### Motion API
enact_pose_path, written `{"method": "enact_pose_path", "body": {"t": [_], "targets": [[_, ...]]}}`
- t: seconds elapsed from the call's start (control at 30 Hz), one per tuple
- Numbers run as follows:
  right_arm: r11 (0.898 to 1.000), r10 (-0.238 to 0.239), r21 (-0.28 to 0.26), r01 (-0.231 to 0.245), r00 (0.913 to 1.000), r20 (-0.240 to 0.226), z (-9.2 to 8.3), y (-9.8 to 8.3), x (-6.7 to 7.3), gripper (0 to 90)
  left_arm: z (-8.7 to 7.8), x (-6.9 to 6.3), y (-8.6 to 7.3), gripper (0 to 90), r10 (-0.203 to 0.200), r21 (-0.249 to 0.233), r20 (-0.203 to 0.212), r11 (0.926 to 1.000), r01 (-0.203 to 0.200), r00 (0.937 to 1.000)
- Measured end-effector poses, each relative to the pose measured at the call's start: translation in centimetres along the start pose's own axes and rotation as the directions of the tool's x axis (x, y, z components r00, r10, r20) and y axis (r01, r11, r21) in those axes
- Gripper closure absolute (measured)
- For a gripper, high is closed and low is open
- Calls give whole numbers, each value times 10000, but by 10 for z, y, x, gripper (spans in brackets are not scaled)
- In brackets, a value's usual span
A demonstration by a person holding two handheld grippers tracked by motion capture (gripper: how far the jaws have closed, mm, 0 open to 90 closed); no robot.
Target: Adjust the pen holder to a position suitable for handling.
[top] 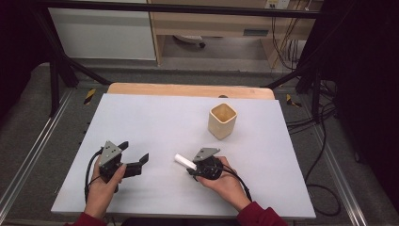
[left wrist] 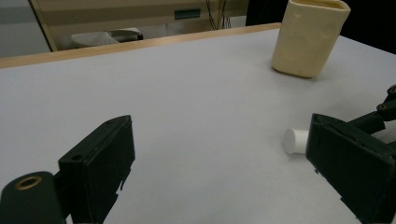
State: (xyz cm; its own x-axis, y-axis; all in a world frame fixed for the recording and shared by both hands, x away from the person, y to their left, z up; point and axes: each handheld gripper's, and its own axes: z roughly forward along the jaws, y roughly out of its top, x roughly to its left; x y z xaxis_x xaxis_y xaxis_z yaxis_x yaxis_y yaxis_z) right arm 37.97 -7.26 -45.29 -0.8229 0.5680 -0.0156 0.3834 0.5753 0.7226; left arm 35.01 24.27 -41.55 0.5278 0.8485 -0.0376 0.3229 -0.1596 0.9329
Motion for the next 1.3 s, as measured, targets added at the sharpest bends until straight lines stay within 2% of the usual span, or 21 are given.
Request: {"method": "enact_pose_path", "body": {"t": [0.3, 0.47, 0.5, 0.67, 0.77, 0.9, 1.0, 1.17, 1.3], "targets": [[10000, -93, 30, 94, 9999, -139, 0, 0, 0, 703, 2, -2, -1, 80, 77, 109, 73, 9999, -78, 9999], [9998, -167, 120, 171, 9994, -313, 0, 2, 0, 713, 6, -3, -2, 80, 195, 165, 44, 9997, -195, 9998], [9991, -401, 94, 405, 9986, -341, -1, 6, 0, 713, 8, -4, -2, 80, 207, 160, 60, 9997, -208, 9998], [9975, -659, 225, 668, 9972, -360, -4, 18, -5, 714, 19, -10, 0, 81, 518, 160, 196, 9985, -521, 9985], [9956, -714, 573, 738, 9966, -422, -7, 30, -17, 714, 28, -16, 6, 83, 1078, 106, 325, 9941, -1082, 9936], [9930, -837, 802, 864, 9958, -362, -10, 38, -26, 714, 41, -22, 14, 84, 1451, 78, 333, 9893, -1454, 9889], [9913, -884, 943, 920, 9952, -408, -12, 47, -33, 714, 46, -28, 13, 89, 1628, 154, 386, 9864, -1635, 9859], [9863, -1004, 1258, 1063, 9936, -525, -15, 59, -37, 714, 39, -39, 9, 84, 2219, 150, 551, 9747, -2230, 9735], [9818, -1048, 1518, 1142, 9921, -689, -17, 68, -38, 714, 36, -47, 7, 81, 2769, 195, 578, 9603, -2784, 9592]]}}
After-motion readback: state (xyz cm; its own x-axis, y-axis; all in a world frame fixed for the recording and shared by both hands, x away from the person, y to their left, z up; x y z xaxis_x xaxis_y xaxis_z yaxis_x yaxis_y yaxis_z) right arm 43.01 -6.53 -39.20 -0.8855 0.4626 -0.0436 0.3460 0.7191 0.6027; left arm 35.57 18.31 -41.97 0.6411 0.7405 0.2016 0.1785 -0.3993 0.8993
